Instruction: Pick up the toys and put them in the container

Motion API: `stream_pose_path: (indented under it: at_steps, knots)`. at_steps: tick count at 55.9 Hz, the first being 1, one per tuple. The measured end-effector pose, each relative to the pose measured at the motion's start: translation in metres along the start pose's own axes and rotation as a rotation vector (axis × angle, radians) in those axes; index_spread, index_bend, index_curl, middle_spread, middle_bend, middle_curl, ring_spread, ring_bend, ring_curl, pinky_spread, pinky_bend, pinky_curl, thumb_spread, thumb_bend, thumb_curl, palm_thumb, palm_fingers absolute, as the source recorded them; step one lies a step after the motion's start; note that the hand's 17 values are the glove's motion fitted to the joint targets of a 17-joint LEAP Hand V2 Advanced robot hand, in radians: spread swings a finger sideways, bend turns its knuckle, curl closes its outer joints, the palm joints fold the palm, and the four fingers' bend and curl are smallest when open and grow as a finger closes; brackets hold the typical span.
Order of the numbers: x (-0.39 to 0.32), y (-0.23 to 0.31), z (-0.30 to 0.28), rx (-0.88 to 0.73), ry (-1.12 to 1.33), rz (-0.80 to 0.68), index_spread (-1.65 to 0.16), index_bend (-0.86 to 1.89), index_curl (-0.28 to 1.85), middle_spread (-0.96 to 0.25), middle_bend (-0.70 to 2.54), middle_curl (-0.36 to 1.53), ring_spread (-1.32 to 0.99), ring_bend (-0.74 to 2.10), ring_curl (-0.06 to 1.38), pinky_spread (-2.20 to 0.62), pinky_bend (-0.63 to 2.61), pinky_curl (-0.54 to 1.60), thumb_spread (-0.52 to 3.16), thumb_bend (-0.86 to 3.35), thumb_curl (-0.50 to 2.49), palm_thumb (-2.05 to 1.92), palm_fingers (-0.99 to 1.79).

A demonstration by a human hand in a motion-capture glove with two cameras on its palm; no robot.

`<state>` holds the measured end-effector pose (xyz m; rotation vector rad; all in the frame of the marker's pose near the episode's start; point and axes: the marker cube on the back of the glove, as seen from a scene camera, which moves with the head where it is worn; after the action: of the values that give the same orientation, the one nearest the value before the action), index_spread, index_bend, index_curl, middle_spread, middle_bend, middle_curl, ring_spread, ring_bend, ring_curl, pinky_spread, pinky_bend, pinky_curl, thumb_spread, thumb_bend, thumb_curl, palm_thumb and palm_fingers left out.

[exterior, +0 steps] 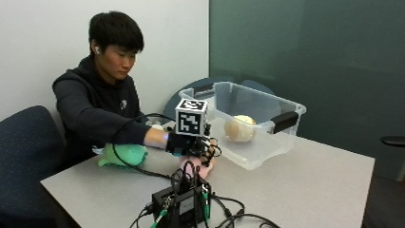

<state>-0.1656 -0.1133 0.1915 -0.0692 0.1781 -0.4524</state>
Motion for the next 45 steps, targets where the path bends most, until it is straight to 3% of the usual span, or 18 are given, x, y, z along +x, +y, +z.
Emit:
stream_pose_path:
  at_steps: [11,21,29,35,40,45]
  knots:
    - [0.014,0.009,-0.070,0.157,-0.088,0.097,-0.29,0.22,0.31,-0.22,0.76,0.57,-0.33,1.31,0.58,-0.24,0.61,0.30,1.13,0.18,0.56,0.72,0.78]
    - [-0.022,0.030,-0.177,0.342,-0.195,0.026,-0.28,0.25,0.38,-0.22,0.79,0.64,-0.33,1.32,0.60,-0.28,0.67,0.34,0.97,0.15,0.64,0.76,0.78]
    - [-0.113,0.037,-0.248,0.468,-0.295,-0.174,-0.28,0.28,0.43,-0.22,0.80,0.70,-0.33,1.33,0.61,-0.29,0.69,0.35,0.87,0.13,0.70,0.78,0.77]
    - [-0.183,0.021,-0.249,0.433,-0.215,-0.226,-0.29,0.27,0.46,-0.22,0.79,0.72,-0.33,1.36,0.62,-0.29,0.70,0.36,0.86,0.09,0.71,0.75,0.72]
    - [-0.210,0.005,-0.221,0.308,0.016,-0.218,-0.30,0.24,0.49,-0.23,0.74,0.73,-0.33,1.36,0.62,-0.24,0.64,0.36,1.00,0.04,0.67,0.67,0.52]
    - [-0.206,0.031,-0.208,0.211,-0.028,-0.308,-0.30,0.12,0.47,-0.17,0.48,0.65,-0.27,0.90,0.54,-0.13,0.95,0.46,1.11,-0.07,0.56,0.44,-0.26]
